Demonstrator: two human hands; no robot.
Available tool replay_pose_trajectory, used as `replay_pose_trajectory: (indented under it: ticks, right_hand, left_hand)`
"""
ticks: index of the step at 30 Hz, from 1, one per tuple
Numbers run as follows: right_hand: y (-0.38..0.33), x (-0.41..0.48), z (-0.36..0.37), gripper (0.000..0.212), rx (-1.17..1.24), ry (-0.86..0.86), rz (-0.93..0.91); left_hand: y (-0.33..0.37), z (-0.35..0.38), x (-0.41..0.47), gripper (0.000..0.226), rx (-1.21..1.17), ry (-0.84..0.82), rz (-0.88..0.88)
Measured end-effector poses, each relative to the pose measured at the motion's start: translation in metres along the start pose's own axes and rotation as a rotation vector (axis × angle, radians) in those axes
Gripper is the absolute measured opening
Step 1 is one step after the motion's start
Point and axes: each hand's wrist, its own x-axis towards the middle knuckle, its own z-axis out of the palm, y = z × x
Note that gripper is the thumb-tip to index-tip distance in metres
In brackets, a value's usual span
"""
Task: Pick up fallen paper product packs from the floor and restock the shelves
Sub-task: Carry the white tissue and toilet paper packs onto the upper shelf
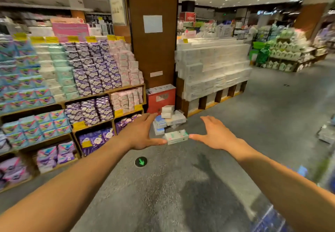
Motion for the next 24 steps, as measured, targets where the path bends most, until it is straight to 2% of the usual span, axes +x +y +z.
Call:
replay_pose_trajectory:
  ticks: [5, 8, 19, 24]
  right_hand:
    - [0.024, 0.149, -0.023, 0.100, 0.024, -0.052, 0.040]
    - [0.035, 0.233, -0.026, 0.099, 0.014, -0.024, 0.069]
    - [0.077, 0.568, 0.019, 0.088, -0.002, -0.083, 0.078]
    - [0.113, 0.709, 0.024, 0.099, 0.058, -0.131, 0.131]
  left_hand:
    - [-0.037, -0.018, 0.142, 0.110, -0.040, -0.006, 0.002]
    - [-0.069, -0.021, 0.221, 0.110, -0.067, -0.015, -0.003]
    - [-0.205, 0.015, 0.552, 0.113, -0.086, -0.078, 0.006]
    - [-0.248, 0.015, 0.702, 0.113, -0.093, -0.117, -0.006]
